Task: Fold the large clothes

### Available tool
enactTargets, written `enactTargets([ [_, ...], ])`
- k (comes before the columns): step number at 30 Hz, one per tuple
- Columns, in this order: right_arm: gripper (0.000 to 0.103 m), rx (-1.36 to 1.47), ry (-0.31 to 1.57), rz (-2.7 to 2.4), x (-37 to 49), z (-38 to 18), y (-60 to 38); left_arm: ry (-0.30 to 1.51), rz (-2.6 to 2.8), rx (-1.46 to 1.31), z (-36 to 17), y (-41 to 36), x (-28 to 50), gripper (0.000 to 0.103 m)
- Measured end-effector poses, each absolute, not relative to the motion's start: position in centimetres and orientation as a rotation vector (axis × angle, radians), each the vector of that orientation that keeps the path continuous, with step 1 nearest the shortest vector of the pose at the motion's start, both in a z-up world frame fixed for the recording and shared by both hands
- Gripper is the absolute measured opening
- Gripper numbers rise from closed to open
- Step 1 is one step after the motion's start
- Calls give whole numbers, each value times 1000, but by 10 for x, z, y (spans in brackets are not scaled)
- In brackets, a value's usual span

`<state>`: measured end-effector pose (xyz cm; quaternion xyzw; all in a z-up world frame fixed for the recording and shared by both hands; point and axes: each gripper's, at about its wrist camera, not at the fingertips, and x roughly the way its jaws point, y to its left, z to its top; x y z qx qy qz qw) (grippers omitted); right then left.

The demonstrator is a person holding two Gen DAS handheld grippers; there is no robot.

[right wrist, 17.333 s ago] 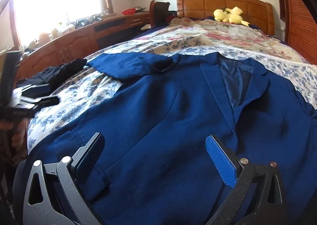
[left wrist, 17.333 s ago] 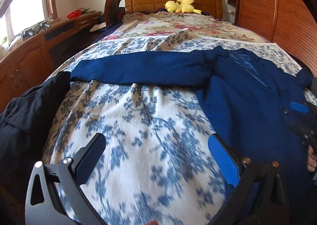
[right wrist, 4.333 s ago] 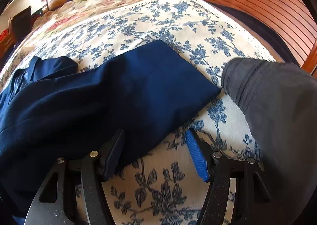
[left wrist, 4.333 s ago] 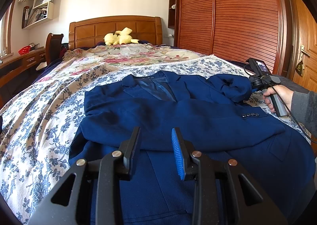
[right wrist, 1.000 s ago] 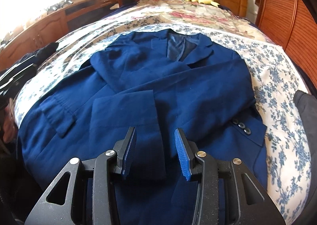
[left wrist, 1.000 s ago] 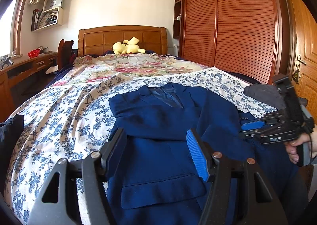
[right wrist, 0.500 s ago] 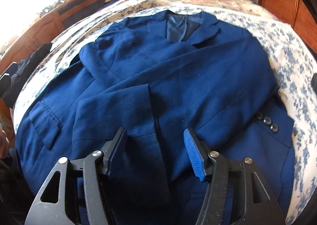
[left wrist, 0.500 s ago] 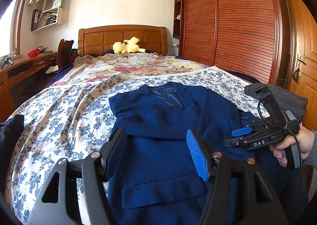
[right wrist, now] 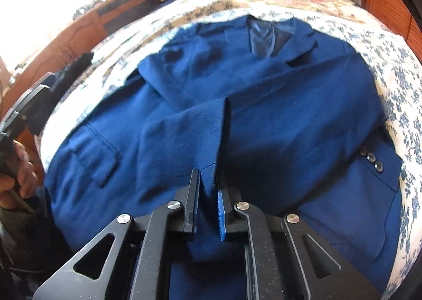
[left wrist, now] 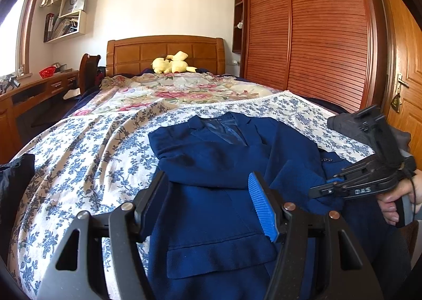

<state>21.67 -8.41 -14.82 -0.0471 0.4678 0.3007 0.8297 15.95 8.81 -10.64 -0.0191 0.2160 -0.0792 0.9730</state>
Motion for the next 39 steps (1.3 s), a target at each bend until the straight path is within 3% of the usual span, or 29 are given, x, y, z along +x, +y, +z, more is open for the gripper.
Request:
enactTargets([
  [13, 12, -153, 885, 755, 149, -108, -23, 429, -130, -61, -102, 102, 156, 62],
  [24, 32, -148, 826, 791, 116, -88, -23, 443, -133, -50, -104, 100, 151, 62],
  [39, 34, -193, 793, 631, 128, -109, -94, 581, -212, -38, -138, 71, 134, 62],
])
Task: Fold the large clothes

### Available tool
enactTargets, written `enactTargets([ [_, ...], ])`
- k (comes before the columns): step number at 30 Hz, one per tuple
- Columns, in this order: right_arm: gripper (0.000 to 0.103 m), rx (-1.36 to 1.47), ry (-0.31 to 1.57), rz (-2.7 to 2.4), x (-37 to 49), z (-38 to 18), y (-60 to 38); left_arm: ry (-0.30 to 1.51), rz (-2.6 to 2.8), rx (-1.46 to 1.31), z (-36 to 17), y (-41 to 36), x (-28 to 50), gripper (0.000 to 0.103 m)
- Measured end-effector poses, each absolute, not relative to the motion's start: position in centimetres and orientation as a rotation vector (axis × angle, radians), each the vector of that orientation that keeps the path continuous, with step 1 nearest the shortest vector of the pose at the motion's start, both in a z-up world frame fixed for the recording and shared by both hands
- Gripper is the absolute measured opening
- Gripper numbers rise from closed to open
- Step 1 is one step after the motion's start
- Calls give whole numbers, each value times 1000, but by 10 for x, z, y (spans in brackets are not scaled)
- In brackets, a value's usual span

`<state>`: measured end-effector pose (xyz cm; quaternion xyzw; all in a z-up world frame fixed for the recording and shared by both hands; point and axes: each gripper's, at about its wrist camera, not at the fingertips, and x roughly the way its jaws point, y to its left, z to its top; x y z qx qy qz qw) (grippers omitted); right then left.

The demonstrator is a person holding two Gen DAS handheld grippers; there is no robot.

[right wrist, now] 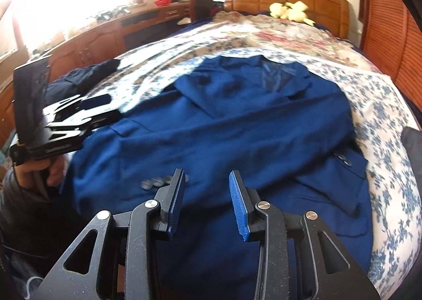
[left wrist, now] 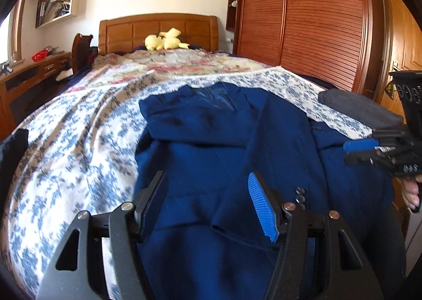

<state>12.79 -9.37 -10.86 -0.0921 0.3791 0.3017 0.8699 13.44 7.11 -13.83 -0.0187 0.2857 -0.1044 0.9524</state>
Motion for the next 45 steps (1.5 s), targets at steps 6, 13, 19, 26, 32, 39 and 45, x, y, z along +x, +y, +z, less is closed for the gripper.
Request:
enactTargets([
  [6, 34, -165, 786, 584, 135, -118, -136, 624, -211, -38, -149, 61, 126, 55],
  [13, 34, -110, 793, 527, 148, -134, -182, 714, -154, -21, -165, 53, 127, 49],
  [19, 34, -67, 804, 486, 147, -141, -220, 761, -125, -40, -178, 55, 129, 41],
  [26, 34, 0, 785, 468, 139, -134, -249, 782, -134, -33, -177, 47, 136, 24],
  [32, 34, -13, 773, 472, 128, -132, -260, 749, -103, -22, -163, 46, 136, 1],
  [39, 34, -12, 778, 451, 123, -143, -270, 697, -94, 1, -139, 52, 142, 1],
  [45, 34, -33, 786, 425, 125, -150, -274, 690, -81, 13, -131, 59, 142, 5],
])
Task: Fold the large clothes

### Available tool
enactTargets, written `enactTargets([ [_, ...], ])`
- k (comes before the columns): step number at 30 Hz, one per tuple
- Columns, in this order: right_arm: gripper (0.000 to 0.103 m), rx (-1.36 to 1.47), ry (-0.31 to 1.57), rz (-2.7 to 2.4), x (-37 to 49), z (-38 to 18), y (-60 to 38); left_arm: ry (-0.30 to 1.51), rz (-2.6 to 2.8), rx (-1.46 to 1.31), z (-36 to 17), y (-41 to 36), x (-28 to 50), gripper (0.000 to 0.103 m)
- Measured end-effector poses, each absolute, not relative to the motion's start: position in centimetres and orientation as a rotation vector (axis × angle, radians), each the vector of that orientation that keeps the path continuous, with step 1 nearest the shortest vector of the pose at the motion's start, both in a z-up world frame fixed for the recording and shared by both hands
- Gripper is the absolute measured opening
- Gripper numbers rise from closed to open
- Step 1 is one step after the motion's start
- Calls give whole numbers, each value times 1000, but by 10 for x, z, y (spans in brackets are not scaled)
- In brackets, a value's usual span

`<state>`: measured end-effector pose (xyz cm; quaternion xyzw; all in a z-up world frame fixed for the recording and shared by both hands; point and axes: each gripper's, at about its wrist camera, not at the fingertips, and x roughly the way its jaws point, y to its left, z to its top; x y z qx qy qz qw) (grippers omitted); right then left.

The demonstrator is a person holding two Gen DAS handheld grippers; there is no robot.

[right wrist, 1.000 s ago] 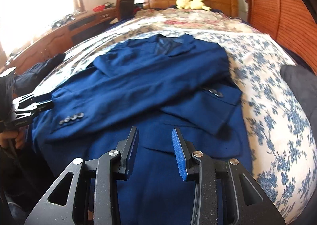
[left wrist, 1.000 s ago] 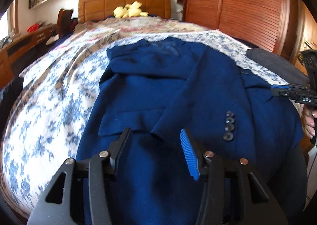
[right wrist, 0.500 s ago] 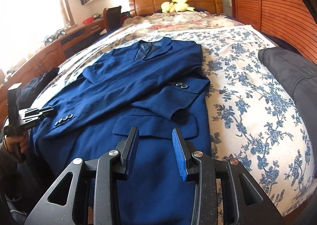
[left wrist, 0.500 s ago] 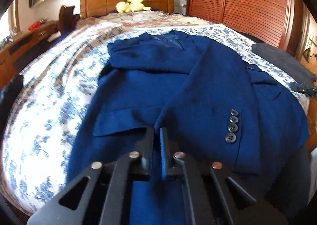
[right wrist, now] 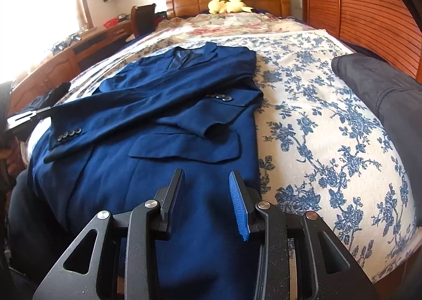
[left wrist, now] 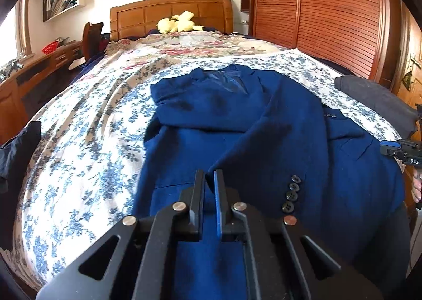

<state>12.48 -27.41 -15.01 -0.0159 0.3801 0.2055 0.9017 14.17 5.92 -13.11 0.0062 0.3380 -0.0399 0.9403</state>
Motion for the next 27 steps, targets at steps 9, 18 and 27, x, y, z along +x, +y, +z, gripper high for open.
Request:
enactTargets([
  [9, 55, -83, 815, 353, 125, -160, -290, 709, -48, 3, -137, 90, 120, 26],
  [18, 60, -91, 832, 316, 125, -162, -290, 778, -10, -8, -163, 129, 103, 38],
  [27, 61, -29, 886, 413, 124, -158, -273, 793, -25, -31, -178, 141, 93, 38],
])
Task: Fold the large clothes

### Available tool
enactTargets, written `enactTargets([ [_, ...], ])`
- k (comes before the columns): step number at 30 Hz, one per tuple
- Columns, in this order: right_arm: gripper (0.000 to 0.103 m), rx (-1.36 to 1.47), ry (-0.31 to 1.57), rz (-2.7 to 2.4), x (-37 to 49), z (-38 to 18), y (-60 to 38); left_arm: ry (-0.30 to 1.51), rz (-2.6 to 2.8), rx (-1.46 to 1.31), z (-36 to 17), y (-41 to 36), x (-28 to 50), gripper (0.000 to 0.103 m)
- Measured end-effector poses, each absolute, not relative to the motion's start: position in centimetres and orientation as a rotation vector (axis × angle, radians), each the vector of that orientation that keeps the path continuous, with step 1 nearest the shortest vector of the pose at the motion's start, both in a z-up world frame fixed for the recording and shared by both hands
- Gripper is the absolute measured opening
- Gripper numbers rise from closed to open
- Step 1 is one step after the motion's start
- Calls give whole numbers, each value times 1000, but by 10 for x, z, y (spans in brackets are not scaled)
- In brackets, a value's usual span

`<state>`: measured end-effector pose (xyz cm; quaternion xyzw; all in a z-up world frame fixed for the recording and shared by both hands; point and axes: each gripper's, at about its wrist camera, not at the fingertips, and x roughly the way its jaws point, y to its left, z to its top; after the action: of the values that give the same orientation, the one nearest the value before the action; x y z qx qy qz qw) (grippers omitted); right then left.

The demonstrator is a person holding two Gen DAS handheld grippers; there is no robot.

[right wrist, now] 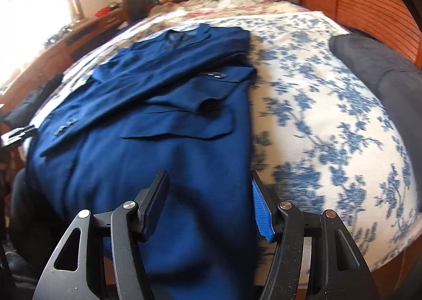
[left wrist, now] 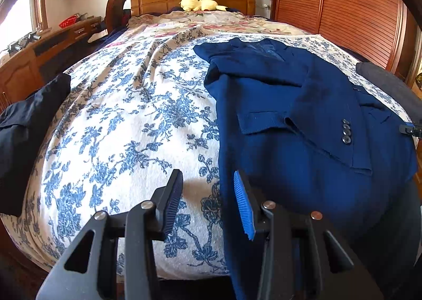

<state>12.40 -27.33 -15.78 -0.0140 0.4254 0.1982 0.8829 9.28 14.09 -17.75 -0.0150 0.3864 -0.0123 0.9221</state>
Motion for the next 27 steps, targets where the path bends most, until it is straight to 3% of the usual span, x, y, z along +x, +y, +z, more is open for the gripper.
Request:
enactTargets([
  [27, 61, -73, 907, 436, 113, -160, -266, 799, -99, -85, -183, 126, 75, 38],
])
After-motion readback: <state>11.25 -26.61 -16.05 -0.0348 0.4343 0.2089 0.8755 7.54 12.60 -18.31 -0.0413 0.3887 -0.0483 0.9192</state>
